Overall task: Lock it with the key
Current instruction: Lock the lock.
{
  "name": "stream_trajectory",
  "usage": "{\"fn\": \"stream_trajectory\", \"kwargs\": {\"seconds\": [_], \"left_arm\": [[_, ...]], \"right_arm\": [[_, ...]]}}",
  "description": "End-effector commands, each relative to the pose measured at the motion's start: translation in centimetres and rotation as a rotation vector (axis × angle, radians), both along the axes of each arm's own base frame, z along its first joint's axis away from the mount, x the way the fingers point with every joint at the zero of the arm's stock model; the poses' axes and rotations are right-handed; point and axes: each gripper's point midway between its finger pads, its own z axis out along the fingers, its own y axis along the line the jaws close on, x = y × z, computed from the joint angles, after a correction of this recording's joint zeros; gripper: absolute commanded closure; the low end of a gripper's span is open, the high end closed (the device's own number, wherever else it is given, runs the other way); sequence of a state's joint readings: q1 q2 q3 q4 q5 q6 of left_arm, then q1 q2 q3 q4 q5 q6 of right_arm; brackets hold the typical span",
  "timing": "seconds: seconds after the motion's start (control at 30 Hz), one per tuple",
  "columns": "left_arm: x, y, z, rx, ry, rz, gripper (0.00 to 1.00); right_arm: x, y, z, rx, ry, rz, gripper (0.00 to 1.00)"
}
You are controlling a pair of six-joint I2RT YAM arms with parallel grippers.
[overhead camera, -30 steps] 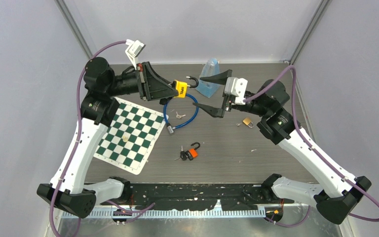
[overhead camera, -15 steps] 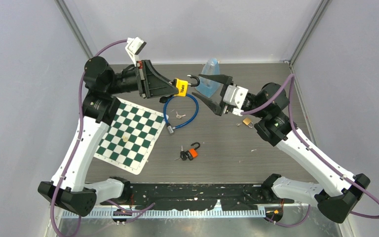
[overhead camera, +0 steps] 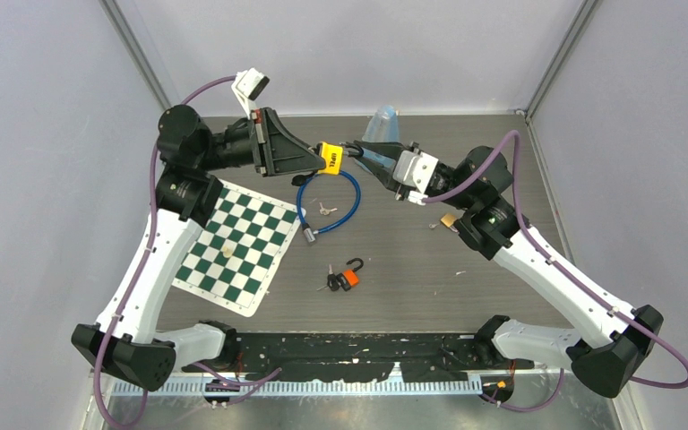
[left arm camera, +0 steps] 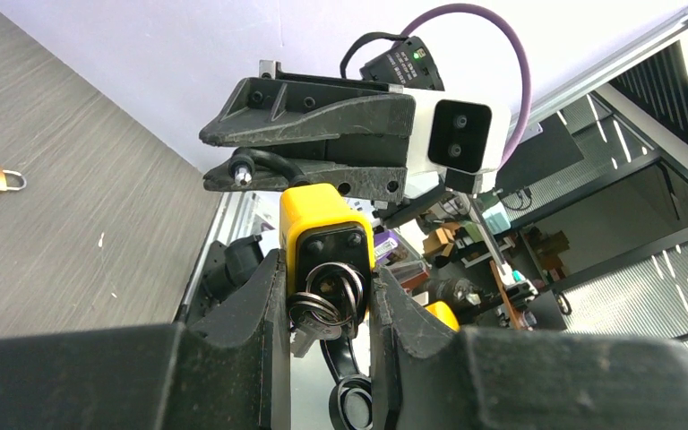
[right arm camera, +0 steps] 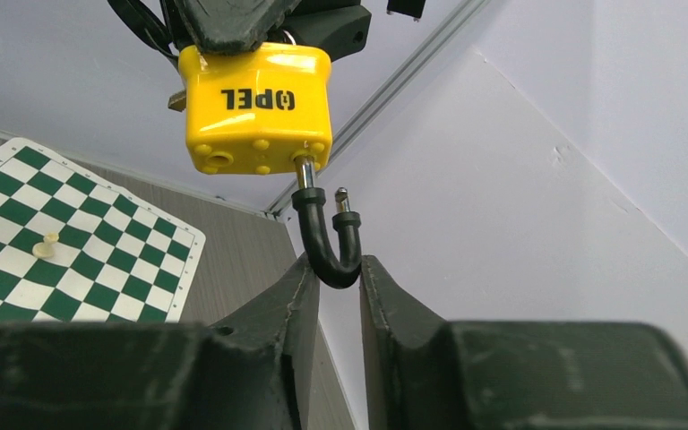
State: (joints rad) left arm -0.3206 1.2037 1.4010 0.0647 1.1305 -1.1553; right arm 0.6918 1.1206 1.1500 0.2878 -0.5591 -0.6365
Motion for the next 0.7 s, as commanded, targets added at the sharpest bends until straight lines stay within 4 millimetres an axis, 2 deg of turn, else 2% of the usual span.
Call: {"fn": "stream_trajectory", "kwargs": {"seconds": [0.0,0.03,0.1,0.17,0.27,0.33,0.43,0.5,0.6,0.67], "left_arm": [[-0.5,0.3,1.3,-0.034,-0.060,0.019,1.00],[-0.4,0.4,1.3,-0.033,-0.056,0.023,1.00],[-0.3,0.3,1.2,-0.033,-0.049,0.031,1.00],[-0.1,0.3,1.2,-0.032,-0.043,0.039,1.00],[0.1,0.3,1.0,-0.030,-0.034,0.044,1.00],[0.1,0.3,0.9,-0.029,-0.034,0.047,1.00],[0.1,0.4,0.9,-0.030,-0.039,0.052,1.00],[0.0,0.4,0.8,-0.029,-0.038,0.054,1.00],[0.0,0.5,0.8,-0.029,-0.036,0.057,1.00],[-0.1,0.5,0.7,-0.029,-0.038,0.058,1.00]], "right_arm": [[-1.5,-0.7,3.4,0.056,-0.059,0.022,0.77],[-1.7,-0.7,3.5,0.058,-0.053,0.028,0.77],[-1.8,-0.9,3.3,0.061,-0.045,0.026,0.61],[-1.8,-1.0,3.2,0.066,-0.046,0.020,0.50],[-1.9,-1.0,3.2,0.074,-0.047,0.022,0.44],[-2.0,-0.9,3.1,0.068,-0.035,0.035,0.51],[-2.1,-0.7,2.9,0.056,-0.006,0.048,0.70],[-2.0,-0.5,2.6,0.042,0.036,0.054,0.76],[-1.7,-0.2,2.0,0.015,0.117,0.056,0.77],[-1.6,-0.1,1.7,0.012,0.147,0.058,0.68]]}}
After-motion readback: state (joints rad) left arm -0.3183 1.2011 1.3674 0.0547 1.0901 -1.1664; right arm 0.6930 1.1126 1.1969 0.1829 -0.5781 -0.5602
